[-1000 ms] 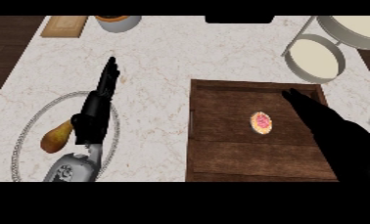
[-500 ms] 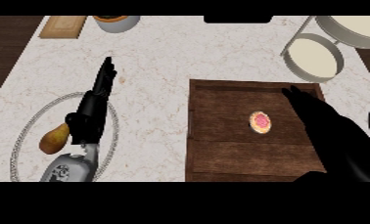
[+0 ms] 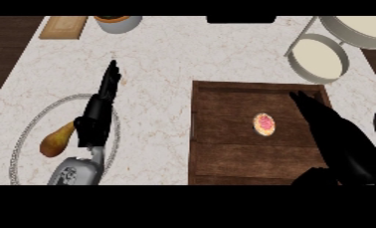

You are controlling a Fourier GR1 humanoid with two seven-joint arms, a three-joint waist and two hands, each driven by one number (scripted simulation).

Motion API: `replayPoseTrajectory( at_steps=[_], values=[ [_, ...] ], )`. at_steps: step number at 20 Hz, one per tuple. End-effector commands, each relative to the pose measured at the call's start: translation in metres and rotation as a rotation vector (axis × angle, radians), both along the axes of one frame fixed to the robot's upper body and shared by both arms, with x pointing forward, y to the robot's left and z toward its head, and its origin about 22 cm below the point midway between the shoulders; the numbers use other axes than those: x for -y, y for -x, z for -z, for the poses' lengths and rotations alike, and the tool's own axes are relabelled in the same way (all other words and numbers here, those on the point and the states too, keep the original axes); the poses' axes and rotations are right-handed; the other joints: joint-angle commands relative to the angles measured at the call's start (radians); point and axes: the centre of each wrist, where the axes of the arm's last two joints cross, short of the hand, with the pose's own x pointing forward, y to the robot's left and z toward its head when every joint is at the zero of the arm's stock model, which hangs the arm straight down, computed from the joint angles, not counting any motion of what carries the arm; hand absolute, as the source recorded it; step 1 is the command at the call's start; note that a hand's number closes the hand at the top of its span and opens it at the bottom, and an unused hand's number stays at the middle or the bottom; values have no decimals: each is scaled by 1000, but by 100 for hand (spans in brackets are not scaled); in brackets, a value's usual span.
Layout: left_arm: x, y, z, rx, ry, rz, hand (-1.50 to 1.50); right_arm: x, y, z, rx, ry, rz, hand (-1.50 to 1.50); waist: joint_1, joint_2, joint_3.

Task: Pick the cupcake from the tray and place it in the tiered basket

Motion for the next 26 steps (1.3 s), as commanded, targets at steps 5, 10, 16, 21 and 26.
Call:
replayPoseTrajectory(
  at_steps=[5,10,16,21,26],
  values=[
    [-13,-5,-17,8,-21,-7,0,-12,-10,25,-40,-15,0,-150,4,0,0],
    [-10,-16,-16,14,-15,-3,0,-19,-16,21,-23,-23,-11,-150,3,1,0],
    [-14,-4,-12,7,-8,14,0,-12,-17,16,-59,-55,12,-150,3,0,0],
    [-3,-1,-4,6,-13,4,0,7,-32,44,-88,-30,1,-150,2,0,0],
    [16,3,-16,8,-7,1,0,-23,-46,40,-77,-42,2,-150,4,0,0]
  ],
)
